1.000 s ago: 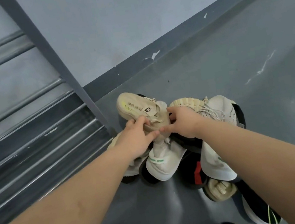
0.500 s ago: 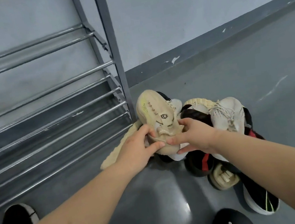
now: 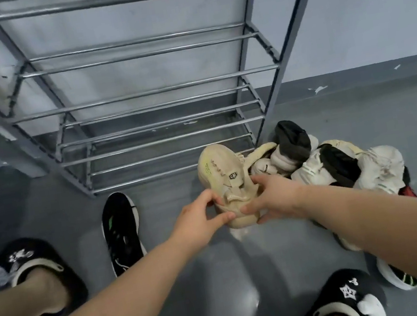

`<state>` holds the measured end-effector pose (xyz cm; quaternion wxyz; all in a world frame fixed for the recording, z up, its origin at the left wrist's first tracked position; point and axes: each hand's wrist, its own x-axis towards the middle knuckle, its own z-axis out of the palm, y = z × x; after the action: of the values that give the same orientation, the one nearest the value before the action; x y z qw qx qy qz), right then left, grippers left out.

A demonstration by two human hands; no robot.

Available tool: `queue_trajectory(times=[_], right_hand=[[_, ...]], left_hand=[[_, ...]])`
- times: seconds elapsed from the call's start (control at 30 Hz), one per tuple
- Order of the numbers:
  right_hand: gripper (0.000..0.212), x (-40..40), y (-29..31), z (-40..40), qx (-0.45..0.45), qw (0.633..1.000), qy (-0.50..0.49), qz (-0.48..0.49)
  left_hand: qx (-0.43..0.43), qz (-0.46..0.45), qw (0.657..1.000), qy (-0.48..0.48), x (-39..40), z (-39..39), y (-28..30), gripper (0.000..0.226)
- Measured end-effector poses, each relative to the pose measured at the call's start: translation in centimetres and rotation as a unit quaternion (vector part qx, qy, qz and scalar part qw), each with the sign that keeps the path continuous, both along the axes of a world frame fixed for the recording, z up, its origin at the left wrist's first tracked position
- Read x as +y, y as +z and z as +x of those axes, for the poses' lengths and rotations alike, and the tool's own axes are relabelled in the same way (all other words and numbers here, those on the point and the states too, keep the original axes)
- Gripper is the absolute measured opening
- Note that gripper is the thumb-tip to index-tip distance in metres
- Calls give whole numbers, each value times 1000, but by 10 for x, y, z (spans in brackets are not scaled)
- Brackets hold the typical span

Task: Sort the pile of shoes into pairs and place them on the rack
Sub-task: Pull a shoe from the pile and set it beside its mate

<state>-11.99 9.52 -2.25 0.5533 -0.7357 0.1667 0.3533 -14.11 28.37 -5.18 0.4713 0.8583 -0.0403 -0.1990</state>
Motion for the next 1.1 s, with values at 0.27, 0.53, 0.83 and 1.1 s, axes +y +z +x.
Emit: queue_trajectory(times=[0.27,0.53,0.83,1.1], right_hand=[[54,109,-50,-25,48,998,20,38],[55,140,-86,-31,71,997,28,9],[65,178,-114,-5,6,998,61,-19],[67,198,-138,-3,18,975,185,-123]], left_hand=[[75,41,996,40,101,-24,-35,27],[150,54,985,60,125,-21,-72,29],[140,163,974,75,147,-8,-91,22],[172,159,971,45,142,-5,-113,15]])
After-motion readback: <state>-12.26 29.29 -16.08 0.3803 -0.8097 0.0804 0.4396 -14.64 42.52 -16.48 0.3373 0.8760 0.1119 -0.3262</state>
